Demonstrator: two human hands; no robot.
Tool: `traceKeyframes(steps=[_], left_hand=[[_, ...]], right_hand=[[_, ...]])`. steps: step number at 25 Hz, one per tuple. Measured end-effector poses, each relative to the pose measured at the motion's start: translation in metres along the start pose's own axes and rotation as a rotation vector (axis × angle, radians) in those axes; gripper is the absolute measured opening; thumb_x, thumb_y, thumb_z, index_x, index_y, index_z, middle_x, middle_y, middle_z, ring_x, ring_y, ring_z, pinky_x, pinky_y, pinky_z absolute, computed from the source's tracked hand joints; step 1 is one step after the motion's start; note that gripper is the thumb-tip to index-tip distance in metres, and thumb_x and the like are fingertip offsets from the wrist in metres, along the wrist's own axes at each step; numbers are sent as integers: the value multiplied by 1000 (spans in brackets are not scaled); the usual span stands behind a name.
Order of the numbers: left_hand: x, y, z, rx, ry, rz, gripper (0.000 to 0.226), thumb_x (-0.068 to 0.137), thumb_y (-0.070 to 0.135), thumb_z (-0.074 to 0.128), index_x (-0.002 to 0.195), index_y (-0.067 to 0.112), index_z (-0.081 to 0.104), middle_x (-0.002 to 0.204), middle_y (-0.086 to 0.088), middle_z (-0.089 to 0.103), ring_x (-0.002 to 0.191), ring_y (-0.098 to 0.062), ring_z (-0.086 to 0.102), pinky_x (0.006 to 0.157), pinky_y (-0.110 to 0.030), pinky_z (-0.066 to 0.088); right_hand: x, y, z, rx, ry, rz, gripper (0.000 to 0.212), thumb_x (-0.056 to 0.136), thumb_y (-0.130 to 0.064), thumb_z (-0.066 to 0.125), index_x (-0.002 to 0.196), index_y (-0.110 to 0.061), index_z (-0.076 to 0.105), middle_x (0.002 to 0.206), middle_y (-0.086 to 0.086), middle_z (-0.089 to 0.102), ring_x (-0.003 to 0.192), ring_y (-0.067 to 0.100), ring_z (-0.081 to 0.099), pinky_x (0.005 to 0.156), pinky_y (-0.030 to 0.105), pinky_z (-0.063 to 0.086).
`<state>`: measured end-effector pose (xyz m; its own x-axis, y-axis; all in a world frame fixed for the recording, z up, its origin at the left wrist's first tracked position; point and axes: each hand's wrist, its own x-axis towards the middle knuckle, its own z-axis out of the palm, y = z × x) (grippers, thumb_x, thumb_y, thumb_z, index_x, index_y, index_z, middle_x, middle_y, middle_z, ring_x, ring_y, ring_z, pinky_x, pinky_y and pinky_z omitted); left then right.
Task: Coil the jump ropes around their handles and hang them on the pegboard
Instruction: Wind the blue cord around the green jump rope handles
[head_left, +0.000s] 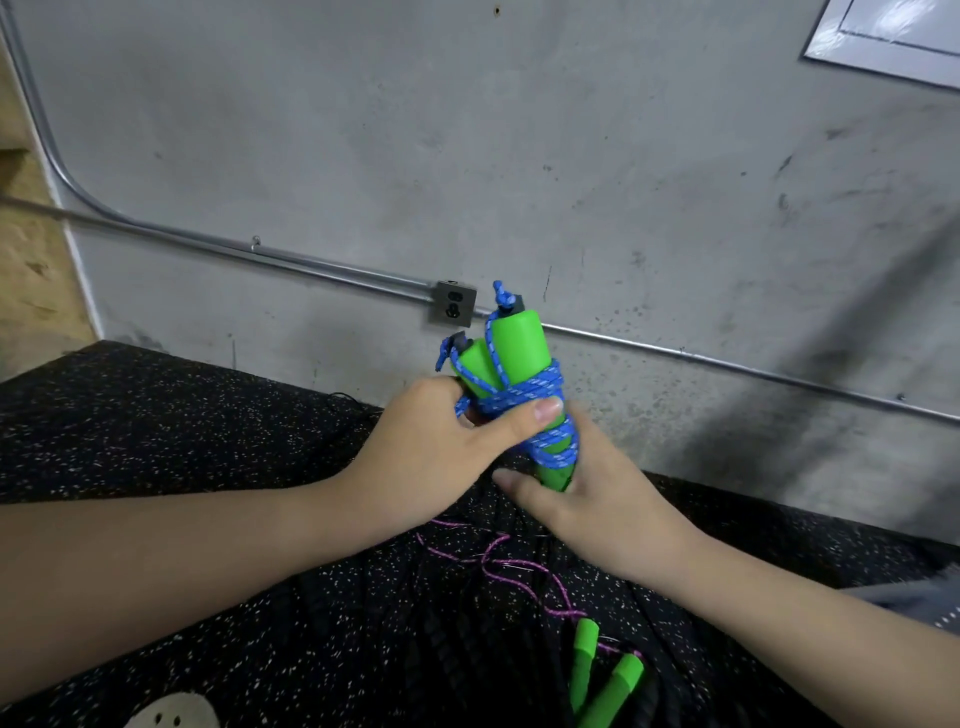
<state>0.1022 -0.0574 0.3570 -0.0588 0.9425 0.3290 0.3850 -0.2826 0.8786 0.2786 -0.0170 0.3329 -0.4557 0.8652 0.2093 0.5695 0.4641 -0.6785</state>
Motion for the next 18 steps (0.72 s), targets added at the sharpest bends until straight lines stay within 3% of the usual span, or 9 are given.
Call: traceKeyframes(steps=[2,4,6,8,10,11,13,15,18], left_hand=[[4,-4,-4,-2,11,-4,43,71,72,68,79,31,76,52,7,49,48,-4,40,50,-16,35],[8,-8,-7,-23,-37,4,46,71,76,70,88,34,77,69,-6,68,60,-15,60,68,-22,53],[7,-8,-8,-123,-145,31,44,75,69,72,96,30,78,89,4,79,88,-17,76,93,-37,59],[4,-6,-8,-220,-257,59,40,81,59,75,101,25,77,102,7,80,100,-15,75,97,-41,57],[5,-7,-9,-154,-267,53,54,79,70,71,102,21,76,98,5,80,96,-13,75,93,-42,58],[7,-7,-10,-58,-238,35,69,73,81,65,95,16,74,86,5,77,82,-10,72,85,-39,58],[9,-6,-12,152,-173,-32,85,64,96,54,74,12,57,58,1,50,55,-7,44,55,-25,42],[7,-1,-13,236,-139,-32,76,61,92,52,66,16,46,53,9,34,48,-6,30,46,-21,27],[7,1,-13,205,-115,18,66,63,83,61,65,18,48,51,12,35,47,-5,31,46,-21,27]], right_hand=[[-5,-4,-1,-56,-97,-51,67,83,-62,68,137,-33,41,122,-13,66,113,4,62,101,34,50],[-8,-8,-11,40,-181,-84,62,86,-55,72,138,-33,46,127,-12,66,118,3,61,104,28,47],[-11,-12,-21,303,-258,-6,47,82,-40,81,123,-28,61,116,0,73,105,15,69,98,32,53],[-16,-16,-23,625,-390,121,38,77,-26,83,109,-15,64,100,14,73,86,27,71,82,40,57],[-17,-19,-19,704,-428,172,33,79,-13,79,106,-8,61,93,19,72,73,30,71,67,36,59],[-16,-20,-19,675,-388,175,30,79,-10,78,103,-7,61,89,19,72,68,29,71,61,35,60],[-13,-20,-21,589,-269,153,25,80,-3,80,99,-5,62,81,19,67,64,29,69,57,33,59],[-10,-17,-23,533,-200,119,22,84,4,78,97,-5,62,75,18,60,63,31,65,57,32,57],[-8,-12,-19,481,-151,78,22,83,5,78,95,-6,63,70,15,58,61,30,60,56,32,54]])
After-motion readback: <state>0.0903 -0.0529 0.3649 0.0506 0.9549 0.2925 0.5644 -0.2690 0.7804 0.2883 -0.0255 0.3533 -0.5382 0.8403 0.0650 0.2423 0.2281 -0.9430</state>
